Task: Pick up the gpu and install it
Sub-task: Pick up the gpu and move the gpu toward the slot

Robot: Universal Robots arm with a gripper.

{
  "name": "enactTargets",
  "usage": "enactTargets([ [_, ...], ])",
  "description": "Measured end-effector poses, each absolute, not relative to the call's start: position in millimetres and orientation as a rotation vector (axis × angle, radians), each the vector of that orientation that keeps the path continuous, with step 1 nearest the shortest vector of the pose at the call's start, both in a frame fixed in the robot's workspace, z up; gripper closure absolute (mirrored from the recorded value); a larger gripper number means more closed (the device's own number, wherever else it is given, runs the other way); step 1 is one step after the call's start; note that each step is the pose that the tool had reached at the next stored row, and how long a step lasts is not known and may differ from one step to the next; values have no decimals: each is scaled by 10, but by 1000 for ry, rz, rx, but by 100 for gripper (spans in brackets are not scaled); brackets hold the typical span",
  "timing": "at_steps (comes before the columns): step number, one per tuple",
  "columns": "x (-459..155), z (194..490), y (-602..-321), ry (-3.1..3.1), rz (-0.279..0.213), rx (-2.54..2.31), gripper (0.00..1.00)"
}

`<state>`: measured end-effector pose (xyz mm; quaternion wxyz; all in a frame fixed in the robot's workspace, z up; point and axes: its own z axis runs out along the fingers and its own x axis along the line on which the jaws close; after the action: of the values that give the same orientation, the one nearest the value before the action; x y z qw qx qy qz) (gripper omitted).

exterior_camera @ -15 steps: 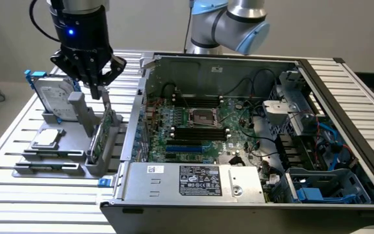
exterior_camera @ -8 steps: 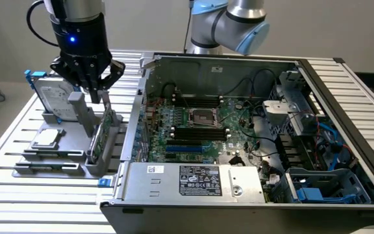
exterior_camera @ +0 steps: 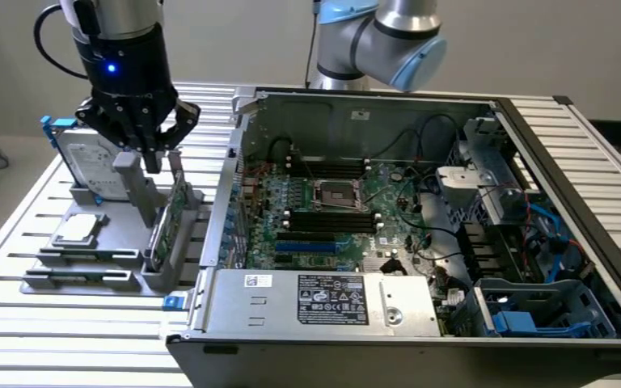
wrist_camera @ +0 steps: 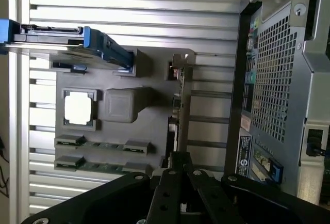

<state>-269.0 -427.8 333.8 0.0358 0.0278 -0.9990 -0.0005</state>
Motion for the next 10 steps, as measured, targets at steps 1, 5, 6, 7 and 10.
enactTargets([
  [1,-2706,3330,-4275,-3075,-1,87,89],
  [5,-2775,3295,-4258,-3098,-1,94,89],
  [6,-2793,3293,-4256,-3099,-1,95,88],
  [7,-2803,3293,-4256,-3099,-1,98,88],
  [10,-2814,3290,-4256,-3099,-1,102,70],
])
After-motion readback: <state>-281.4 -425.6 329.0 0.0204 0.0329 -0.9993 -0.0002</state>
